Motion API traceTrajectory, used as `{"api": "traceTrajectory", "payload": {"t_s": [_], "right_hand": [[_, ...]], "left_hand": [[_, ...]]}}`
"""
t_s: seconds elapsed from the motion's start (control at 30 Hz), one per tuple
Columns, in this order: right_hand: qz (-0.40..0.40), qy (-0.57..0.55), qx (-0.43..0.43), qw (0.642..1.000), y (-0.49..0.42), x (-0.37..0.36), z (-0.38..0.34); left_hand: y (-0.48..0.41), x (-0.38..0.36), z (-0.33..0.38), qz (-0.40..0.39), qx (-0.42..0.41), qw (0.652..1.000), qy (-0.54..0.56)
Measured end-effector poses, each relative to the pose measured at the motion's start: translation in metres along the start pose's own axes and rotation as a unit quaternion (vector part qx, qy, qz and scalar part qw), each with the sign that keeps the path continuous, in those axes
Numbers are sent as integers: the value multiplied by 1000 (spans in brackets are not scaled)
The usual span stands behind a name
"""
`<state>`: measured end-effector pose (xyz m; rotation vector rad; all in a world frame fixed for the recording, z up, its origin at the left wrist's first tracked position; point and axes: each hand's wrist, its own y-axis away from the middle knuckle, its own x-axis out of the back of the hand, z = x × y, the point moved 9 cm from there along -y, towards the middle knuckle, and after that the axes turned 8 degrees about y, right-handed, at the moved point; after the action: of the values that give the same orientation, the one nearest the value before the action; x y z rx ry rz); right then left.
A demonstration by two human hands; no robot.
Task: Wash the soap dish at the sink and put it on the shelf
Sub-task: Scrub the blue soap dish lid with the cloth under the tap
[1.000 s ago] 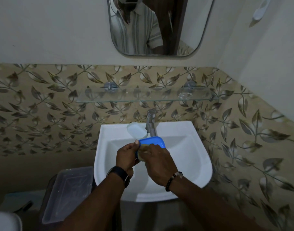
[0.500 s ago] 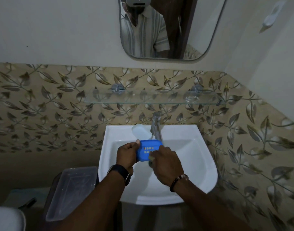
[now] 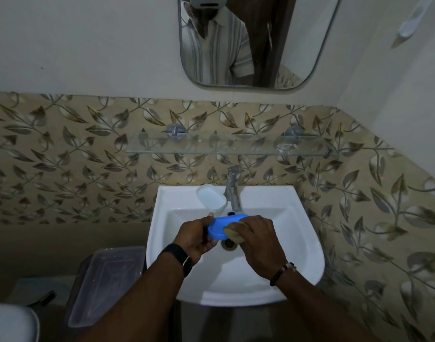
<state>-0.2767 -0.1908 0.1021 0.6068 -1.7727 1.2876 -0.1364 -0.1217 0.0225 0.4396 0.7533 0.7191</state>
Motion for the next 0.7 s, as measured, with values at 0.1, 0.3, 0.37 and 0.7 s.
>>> {"api": "traceTrajectory", "payload": {"t_s": [0.1,0.3,0.37,0.7], "right_hand": [[-18,-86,-38,995,-8,7,17],[-96,-360,-168,913,-9,4,57],[-65,-326,-165,929,-11,11,59],[56,-142,32,988,-21,55,12]], "left_hand": [[5,-7,20,-33,-140,981,-127],[40,-36,42,-132,-362,841,-381],[40,-46,36,-193,-313,852,-372],[63,-66,37,-190,-394,842,-317]]}}
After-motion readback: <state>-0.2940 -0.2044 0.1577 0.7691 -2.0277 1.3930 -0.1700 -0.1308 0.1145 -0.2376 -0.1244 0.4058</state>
